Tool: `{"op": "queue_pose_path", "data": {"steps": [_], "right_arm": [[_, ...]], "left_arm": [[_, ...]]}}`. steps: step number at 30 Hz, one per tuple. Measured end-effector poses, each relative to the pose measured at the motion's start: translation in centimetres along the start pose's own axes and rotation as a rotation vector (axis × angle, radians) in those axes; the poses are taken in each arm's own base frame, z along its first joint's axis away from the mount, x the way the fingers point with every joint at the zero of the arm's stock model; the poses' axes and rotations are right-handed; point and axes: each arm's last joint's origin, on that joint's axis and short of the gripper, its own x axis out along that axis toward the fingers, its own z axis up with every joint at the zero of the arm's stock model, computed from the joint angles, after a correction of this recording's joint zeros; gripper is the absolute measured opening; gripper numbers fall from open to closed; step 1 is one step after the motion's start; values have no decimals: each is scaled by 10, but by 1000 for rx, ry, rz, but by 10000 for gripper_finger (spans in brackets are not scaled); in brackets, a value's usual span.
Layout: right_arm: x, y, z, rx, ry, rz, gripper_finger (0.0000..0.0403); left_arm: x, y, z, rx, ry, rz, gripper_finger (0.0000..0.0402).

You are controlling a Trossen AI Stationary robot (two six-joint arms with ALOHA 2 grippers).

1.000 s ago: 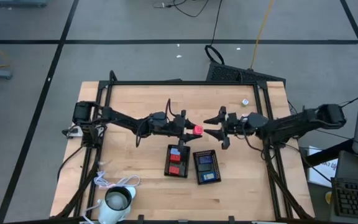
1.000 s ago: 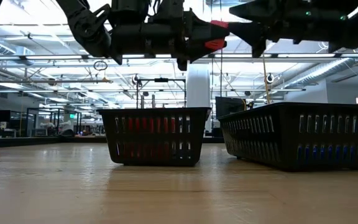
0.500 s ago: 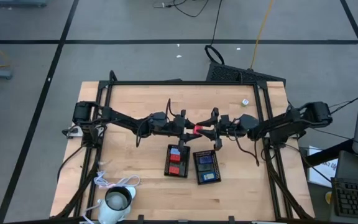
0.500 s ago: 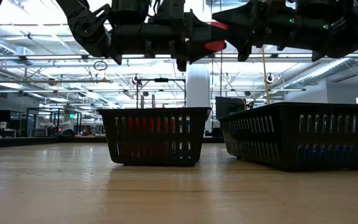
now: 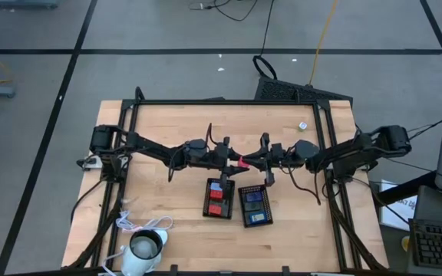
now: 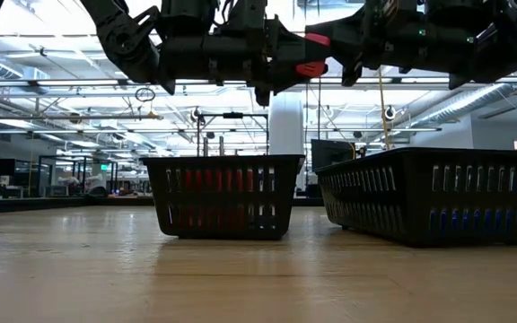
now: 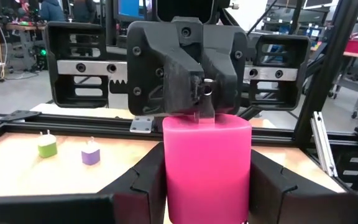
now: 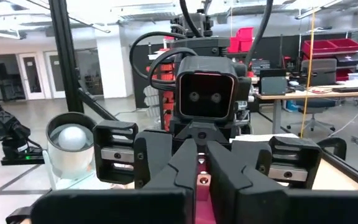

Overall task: Pick & Place Office items
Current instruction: Put the pink charger adapter into the left black basket

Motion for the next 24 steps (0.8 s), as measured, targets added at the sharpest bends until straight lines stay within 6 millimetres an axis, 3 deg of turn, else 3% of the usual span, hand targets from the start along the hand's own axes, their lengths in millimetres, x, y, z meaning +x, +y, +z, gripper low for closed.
{"op": "queue_pose_path", "data": {"steps": [5,10,13,16,24], "right_arm": [[-3,1,6,-13,15,25,8],[-7,3,11,-43,33,50,8],[-8,5,11,-47,46,58,8],[-8,7,10,-57,53,54,8],[-9,7,14,-72,36,33,8]], "left_arm": [[0,0,1,-38,-6,-1,158],[0,0,2,-93,-15,2,267],[0,1,2,-93,-16,7,300],[0,0,2,-72,-14,3,292],[0,-1,2,-110,-14,-18,217]]}}
